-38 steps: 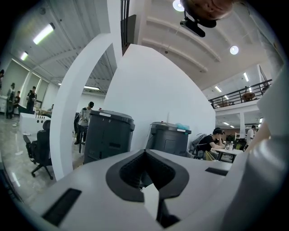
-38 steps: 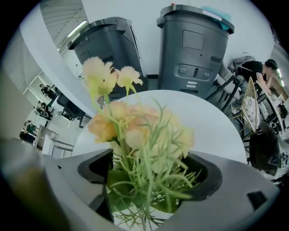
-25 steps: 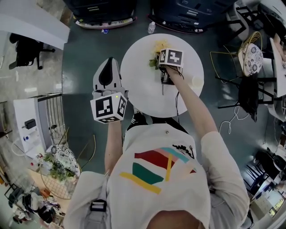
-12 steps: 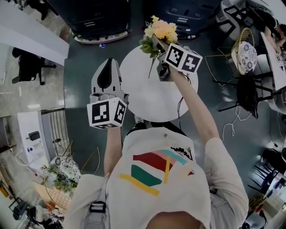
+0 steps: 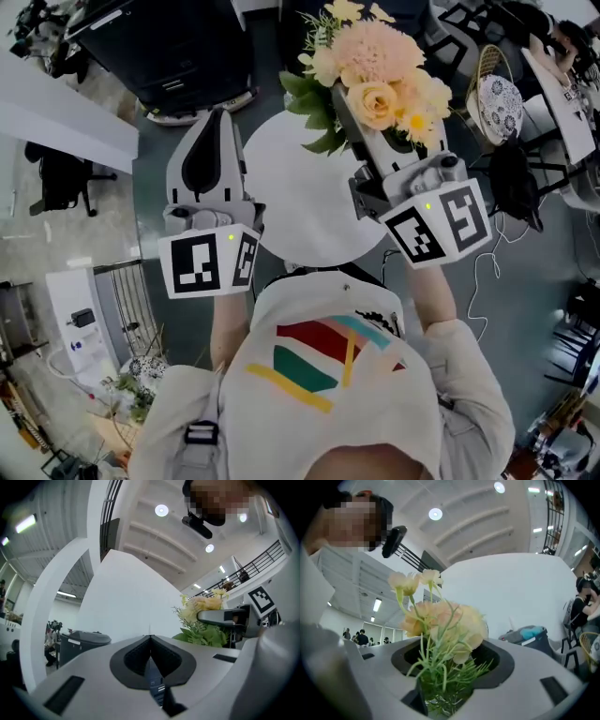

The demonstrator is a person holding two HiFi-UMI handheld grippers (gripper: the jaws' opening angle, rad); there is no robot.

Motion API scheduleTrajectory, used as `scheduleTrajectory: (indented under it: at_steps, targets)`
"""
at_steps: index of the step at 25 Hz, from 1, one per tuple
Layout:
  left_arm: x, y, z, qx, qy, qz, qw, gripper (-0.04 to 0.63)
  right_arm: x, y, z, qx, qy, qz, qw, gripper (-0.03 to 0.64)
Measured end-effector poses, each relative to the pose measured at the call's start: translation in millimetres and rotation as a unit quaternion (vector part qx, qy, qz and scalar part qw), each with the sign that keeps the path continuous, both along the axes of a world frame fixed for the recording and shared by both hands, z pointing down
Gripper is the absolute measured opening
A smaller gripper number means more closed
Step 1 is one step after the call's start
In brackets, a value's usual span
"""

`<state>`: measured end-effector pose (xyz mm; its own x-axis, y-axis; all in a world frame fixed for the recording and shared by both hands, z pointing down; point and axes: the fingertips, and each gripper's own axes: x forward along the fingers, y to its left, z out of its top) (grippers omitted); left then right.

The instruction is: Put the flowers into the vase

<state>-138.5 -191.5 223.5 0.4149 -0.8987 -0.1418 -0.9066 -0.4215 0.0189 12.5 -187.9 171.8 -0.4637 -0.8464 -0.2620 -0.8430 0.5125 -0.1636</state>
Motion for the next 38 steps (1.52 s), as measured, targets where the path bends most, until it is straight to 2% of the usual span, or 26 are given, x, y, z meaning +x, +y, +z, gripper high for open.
scheduleTrajectory:
  at_steps: [5,11,15,19,22,27,32,38]
  targets:
    - [31,6,-29,0.026,-0.024,0.024,0.9991,0.006,31,50,-21,0.048,0.030,0.046,0.997,0.279]
    - [59,6,-31,0.029,-0.028,0.050,0.9979,0.006,69,74,-27,0.055,0.013,0.085,0.995,0.275]
    - [70,3,-25,0.024,-0.031,0.058,0.9975,0.006,90,69,-18,0.044,-0.007,0.096,0.994,0.275]
    - [81,-1,-11,0.011,-0.039,0.065,0.9971,0.006,102,57,17,0.005,-0.027,0.098,0.995,0.276]
    - [86,-5,4,-0.002,-0.045,0.069,0.9965,0.006,107,53,41,-0.016,-0.022,0.107,0.994,0.275]
    - [101,-14,43,-0.030,-0.073,0.081,0.9936,0.006,118,49,83,-0.021,-0.003,0.116,0.993,0.276]
    - [111,-14,95,-0.066,-0.103,0.100,0.9874,0.006,125,46,132,-0.026,-0.002,0.134,0.991,0.276]
    - [127,-6,159,-0.101,-0.134,0.138,0.9761,0.006,117,40,200,-0.050,0.023,0.120,0.991,0.278]
